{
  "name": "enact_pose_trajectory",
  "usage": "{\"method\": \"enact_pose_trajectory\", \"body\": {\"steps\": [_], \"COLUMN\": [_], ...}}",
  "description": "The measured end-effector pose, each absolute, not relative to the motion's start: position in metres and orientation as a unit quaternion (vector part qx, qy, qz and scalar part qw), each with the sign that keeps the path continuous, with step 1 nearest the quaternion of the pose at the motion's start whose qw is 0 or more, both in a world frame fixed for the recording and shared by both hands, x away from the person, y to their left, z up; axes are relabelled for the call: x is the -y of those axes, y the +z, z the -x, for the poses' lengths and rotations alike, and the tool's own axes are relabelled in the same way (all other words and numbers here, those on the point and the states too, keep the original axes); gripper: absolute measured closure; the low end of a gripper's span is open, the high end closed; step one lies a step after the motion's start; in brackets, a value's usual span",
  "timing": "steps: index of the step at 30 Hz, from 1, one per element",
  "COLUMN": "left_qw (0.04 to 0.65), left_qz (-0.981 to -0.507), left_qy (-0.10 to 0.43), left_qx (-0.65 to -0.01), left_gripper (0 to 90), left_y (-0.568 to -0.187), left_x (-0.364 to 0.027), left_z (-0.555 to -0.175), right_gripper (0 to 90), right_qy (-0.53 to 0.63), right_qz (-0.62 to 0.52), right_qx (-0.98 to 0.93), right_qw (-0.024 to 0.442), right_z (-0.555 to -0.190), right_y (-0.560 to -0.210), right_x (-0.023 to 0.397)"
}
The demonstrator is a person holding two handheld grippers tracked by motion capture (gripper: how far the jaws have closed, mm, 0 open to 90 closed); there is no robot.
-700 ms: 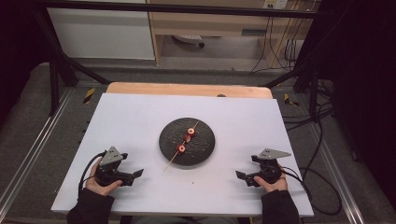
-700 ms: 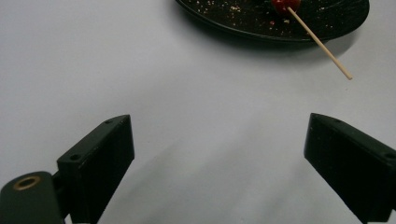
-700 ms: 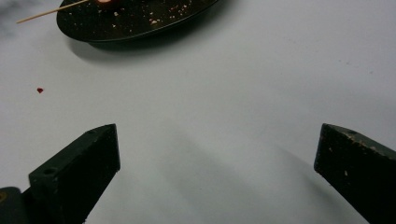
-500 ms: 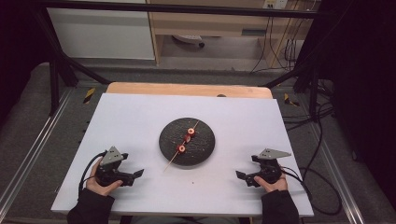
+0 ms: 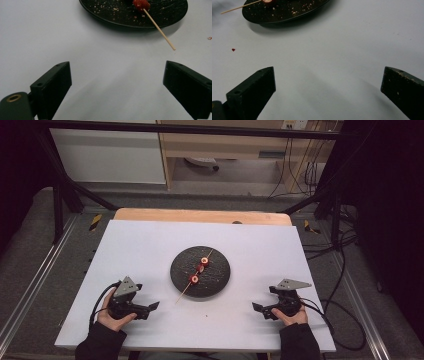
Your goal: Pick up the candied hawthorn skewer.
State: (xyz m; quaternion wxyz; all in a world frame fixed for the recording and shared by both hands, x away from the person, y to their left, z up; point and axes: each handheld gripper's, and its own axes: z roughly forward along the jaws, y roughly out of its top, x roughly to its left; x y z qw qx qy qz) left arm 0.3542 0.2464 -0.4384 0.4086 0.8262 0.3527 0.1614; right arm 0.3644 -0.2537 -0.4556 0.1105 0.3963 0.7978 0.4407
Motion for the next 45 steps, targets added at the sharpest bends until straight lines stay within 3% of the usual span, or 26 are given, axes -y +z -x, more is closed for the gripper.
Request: {"method": "enact_pose_trajectory", "body": {"steps": [19,30,41,42,43,45], "left_qw": [0.397,0.371,0.345,0.342,0.339,0.332], "left_qz": [-0.834,-0.843,-0.851,-0.853,-0.854,-0.858], "left_qy": [0.157,0.157,0.141,0.137,0.134,0.129], "left_qx": [-0.349,-0.356,-0.369,-0.370,-0.370,-0.370], "left_gripper": [8.3,15.3,35.1,42.0,42.0,51.5], "left_y": [-0.424,-0.416,-0.415,-0.416,-0.416,-0.419], "left_x": [-0.209,-0.173,-0.143,-0.140,-0.138,-0.134], "left_z": [-0.366,-0.382,-0.401,-0.403,-0.404,-0.406], "right_gripper": [0.5,0.5,0.6,0.6,0.6,0.7], "right_qy": [0.437,0.435,0.436,0.436,0.436,0.436], "right_qz": [-0.395,-0.396,-0.395,-0.396,-0.396,-0.395], "right_qx": [-0.800,-0.801,-0.800,-0.801,-0.801,-0.801], "right_qw": [0.113,0.113,0.113,0.112,0.112,0.112], "right_z": [-0.365,-0.365,-0.365,-0.366,-0.366,-0.366], "right_y": [-0.455,-0.455,-0.455,-0.455,-0.455,-0.455], "right_x": [0.253,0.253,0.253,0.253,0.253,0.253]}}
